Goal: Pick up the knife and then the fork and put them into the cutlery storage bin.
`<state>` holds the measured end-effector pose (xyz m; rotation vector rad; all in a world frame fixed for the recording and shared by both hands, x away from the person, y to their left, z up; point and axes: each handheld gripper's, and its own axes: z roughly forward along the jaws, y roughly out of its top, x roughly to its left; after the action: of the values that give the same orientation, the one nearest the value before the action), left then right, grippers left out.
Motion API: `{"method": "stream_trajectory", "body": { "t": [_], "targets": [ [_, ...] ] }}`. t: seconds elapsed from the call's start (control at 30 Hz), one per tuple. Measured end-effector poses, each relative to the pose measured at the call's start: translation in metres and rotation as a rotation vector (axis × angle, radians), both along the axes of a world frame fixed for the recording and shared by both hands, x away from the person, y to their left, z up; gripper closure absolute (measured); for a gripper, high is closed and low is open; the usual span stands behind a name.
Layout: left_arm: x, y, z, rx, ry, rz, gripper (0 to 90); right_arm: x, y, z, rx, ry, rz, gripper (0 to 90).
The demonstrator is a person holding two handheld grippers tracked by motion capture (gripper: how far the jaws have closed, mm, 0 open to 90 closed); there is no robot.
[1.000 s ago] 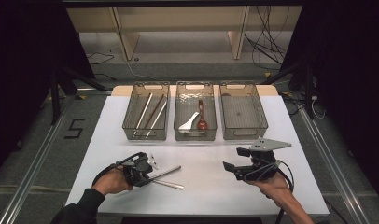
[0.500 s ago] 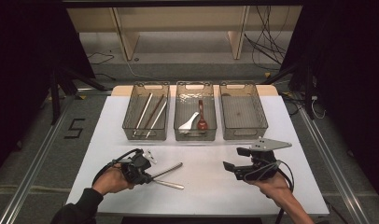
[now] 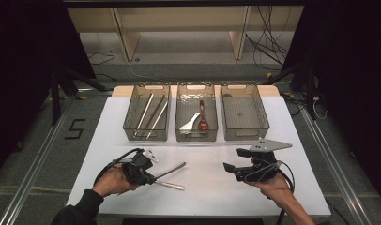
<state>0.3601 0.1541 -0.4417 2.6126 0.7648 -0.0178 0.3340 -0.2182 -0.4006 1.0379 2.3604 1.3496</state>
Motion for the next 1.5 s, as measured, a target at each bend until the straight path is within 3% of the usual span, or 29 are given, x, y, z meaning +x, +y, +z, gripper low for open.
{"method": "stream_trajectory", "body": {
  "t": [0.23, 0.47, 0.63, 1.03, 1.27, 1.5],
  "targets": [
    [-0.008, -0.014, 0.012, -0.032, -0.01, -0.049, 87.4, -0.003, 0.012, 0.001, 0.004, -0.009, 0.053, 25.3],
    [-0.014, -0.03, 0.023, -0.035, -0.022, -0.11, 87.5, -0.009, 0.034, 0.005, -0.025, -0.047, 0.178, 25.5],
    [-0.016, -0.04, 0.027, -0.035, -0.043, -0.137, 87.5, -0.012, 0.049, 0.004, -0.12, -0.089, 0.245, 25.9],
    [-0.022, -0.061, 0.031, -0.028, -0.036, -0.227, 87.5, -0.013, 0.076, -0.004, -0.259, -0.076, 0.423, 33.1],
    [-0.024, -0.071, 0.03, -0.014, -0.033, -0.256, 87.5, -0.012, 0.092, -0.013, -0.333, -0.08, 0.497, 39.7],
    [-0.03, -0.076, 0.038, -0.03, -0.037, -0.298, 87.5, -0.011, 0.103, -0.021, -0.41, -0.083, 0.554, 47.2]
  ]
}}
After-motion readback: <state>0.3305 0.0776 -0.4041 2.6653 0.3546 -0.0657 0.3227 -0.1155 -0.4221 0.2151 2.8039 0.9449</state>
